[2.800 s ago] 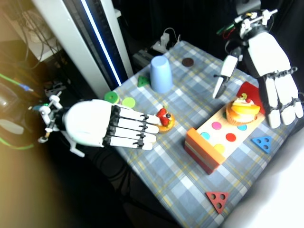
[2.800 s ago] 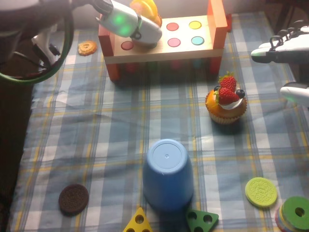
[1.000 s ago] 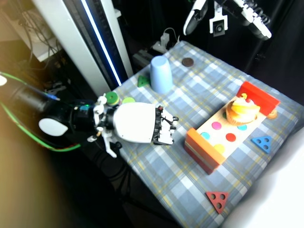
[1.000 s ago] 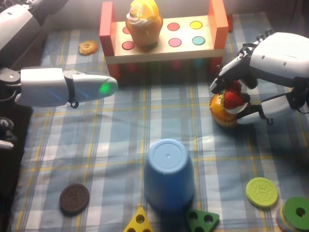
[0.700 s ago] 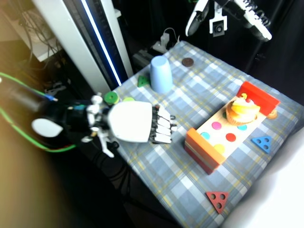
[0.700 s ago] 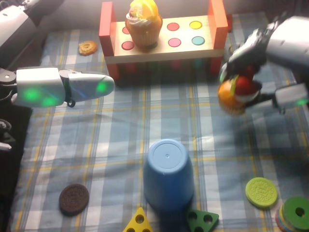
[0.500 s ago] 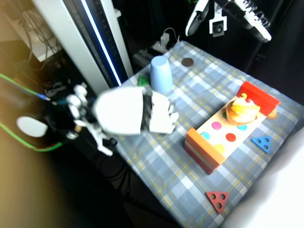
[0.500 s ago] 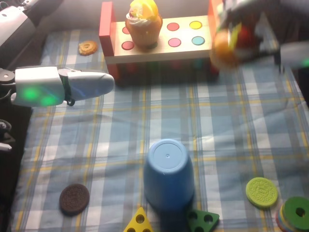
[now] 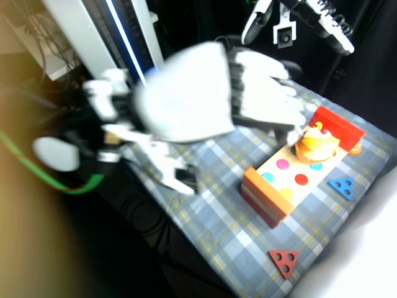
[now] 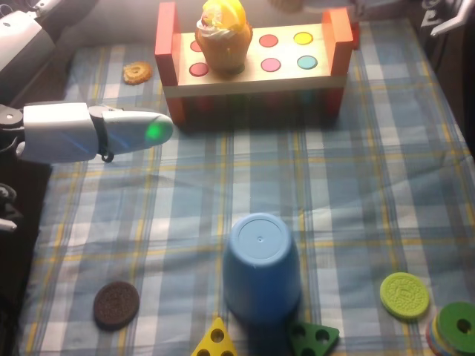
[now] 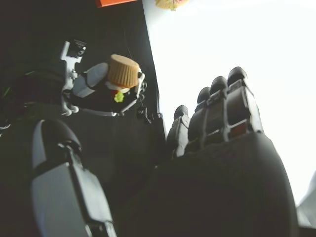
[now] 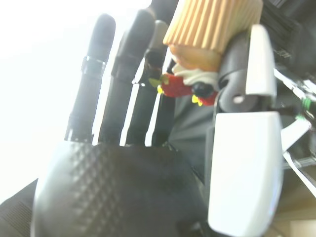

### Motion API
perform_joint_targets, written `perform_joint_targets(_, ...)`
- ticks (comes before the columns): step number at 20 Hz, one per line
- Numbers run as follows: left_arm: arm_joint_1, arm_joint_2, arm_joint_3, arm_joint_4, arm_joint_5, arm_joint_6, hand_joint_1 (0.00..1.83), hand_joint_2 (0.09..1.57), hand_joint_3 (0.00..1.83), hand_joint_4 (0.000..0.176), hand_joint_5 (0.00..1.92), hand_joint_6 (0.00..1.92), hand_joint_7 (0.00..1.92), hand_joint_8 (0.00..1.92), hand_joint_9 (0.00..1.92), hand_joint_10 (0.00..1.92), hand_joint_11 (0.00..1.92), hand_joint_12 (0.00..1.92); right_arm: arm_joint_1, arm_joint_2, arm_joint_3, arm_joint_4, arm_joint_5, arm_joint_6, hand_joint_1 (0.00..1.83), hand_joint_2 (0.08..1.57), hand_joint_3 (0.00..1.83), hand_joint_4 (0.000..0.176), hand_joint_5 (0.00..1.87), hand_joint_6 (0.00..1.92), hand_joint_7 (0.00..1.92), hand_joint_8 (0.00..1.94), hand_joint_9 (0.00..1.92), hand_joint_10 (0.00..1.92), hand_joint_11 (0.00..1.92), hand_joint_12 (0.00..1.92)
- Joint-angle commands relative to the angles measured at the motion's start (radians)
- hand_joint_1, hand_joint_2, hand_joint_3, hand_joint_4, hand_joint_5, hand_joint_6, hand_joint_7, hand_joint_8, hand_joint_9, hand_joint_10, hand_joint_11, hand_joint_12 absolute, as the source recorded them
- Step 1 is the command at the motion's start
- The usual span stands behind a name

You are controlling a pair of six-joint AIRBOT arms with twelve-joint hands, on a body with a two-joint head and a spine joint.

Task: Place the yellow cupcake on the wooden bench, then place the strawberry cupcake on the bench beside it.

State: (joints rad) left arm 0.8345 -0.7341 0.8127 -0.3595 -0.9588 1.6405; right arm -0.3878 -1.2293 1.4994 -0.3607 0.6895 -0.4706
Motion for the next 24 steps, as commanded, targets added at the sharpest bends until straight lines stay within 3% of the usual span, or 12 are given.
perform_joint_targets(1,-0.016,-0.006,0.003,0.023,-0.11,-0.01,0.71,0.77,0.0,0.176,0.0,0.0,0.0,0.0,0.0,0.0,0.0,0.0,0.028,-0.008,0.019,0.037,0.053,0.004,1.25,1.05,0.0,0.028,1.1,0.83,1.17,0.62,1.09,0.4,0.59,1.3)
perform_joint_targets(2,-0.018,-0.008,0.007,0.026,-0.106,-0.017,0.73,0.76,0.0,0.176,0.0,0.0,0.0,0.0,0.0,0.0,0.0,0.0,0.036,-0.033,0.042,0.029,0.015,0.004,1.25,1.05,0.0,0.02,1.18,0.69,1.11,0.73,1.06,0.38,0.59,1.31)
perform_joint_targets(3,-0.018,-0.008,0.009,0.03,-0.103,-0.024,0.75,0.76,0.0,0.176,0.01,0.0,0.0,0.0,0.01,0.0,0.0,0.0,0.04,-0.055,0.061,0.02,-0.015,0.004,1.25,1.04,0.0,0.034,1.18,0.66,1.16,0.68,1.18,0.53,0.85,1.38)
perform_joint_targets(4,-0.019,-0.007,0.011,0.034,-0.1,-0.028,0.75,0.75,0.0,0.176,0.01,0.0,0.0,0.0,0.02,0.01,0.0,0.0,0.041,-0.078,0.081,0.01,-0.051,0.004,1.25,1.03,0.0,0.035,1.18,0.64,1.19,0.65,1.17,0.57,0.78,1.4)
perform_joint_targets(6,-0.022,-0.007,0.013,0.037,-0.1,-0.03,0.73,0.76,0.0,0.176,0.01,0.0,0.0,0.0,0.02,0.01,0.0,0.0,0.041,-0.103,0.105,-0.008,-0.101,0.004,1.26,1.04,0.0,0.0,1.23,0.43,1.12,0.89,0.94,0.79,0.37,1.6)
perform_joint_targets(8,-0.025,-0.008,0.014,0.039,-0.1,-0.031,0.74,0.76,0.0,0.176,0.03,0.01,0.0,0.0,0.03,0.01,0.0,0.0,0.041,-0.121,0.119,-0.018,-0.13,0.004,1.26,1.03,0.0,0.0,1.14,0.67,1.27,0.56,1.08,0.72,0.59,1.46)
perform_joint_targets(12,-0.028,-0.01,0.015,0.041,-0.098,-0.033,0.75,0.75,0.0,0.176,0.05,0.01,0.01,0.0,0.05,0.01,0.0,0.0,0.04,-0.134,0.128,-0.023,-0.162,0.004,1.27,1.01,0.0,0.002,1.14,0.73,1.4,0.23,1.21,0.64,0.88,1.36)
perform_joint_targets(16,-0.028,-0.009,0.015,0.041,-0.097,-0.037,0.73,0.76,0.0,0.176,0.04,0.0,0.01,0.0,0.04,0.01,0.0,0.0,0.025,-0.143,0.127,-0.027,-0.178,0.004,1.27,1.03,0.0,0.0,1.1,0.66,1.27,0.61,1.17,0.7,0.85,1.52)
perform_joint_targets(19,-0.028,-0.009,0.015,0.041,-0.099,-0.04,0.74,0.76,0.0,0.176,0.05,0.01,0.01,0.0,0.05,0.01,0.0,0.0,0.011,-0.143,0.119,-0.037,-0.179,0.006,1.24,1.08,0.0,0.0,0.98,0.89,1.15,0.8,0.78,0.26,0.07,1.3)
perform_joint_targets(20,-0.028,-0.009,0.015,0.041,-0.1,-0.041,0.74,0.77,0.0,0.176,0.06,0.01,0.01,0.0,0.06,0.01,0.0,0.0,0.005,-0.143,0.119,-0.037,-0.179,0.007,1.13,0.99,0.0,0.0,0.86,0.39,0.95,0.37,0.68,0.14,0.01,1.2)
perform_joint_targets(22,-0.028,-0.009,0.015,0.041,-0.1,-0.042,0.76,0.77,0.0,0.176,0.05,0.0,0.01,0.0,0.07,0.01,0.0,0.0,-0.004,-0.143,0.119,-0.037,-0.185,0.008,1.06,0.96,0.0,0.0,0.86,0.05,0.92,0.06,0.7,0.07,0.0,1.34)
perform_joint_targets(24,-0.028,-0.009,0.015,0.042,-0.101,-0.044,0.75,0.77,0.0,0.176,0.05,0.0,0.01,0.0,0.06,0.01,0.0,0.0,-0.016,-0.143,0.119,-0.037,-0.195,0.009,0.96,0.96,0.0,0.07,0.79,0.0,0.79,0.0,0.63,0.03,0.0,1.27)
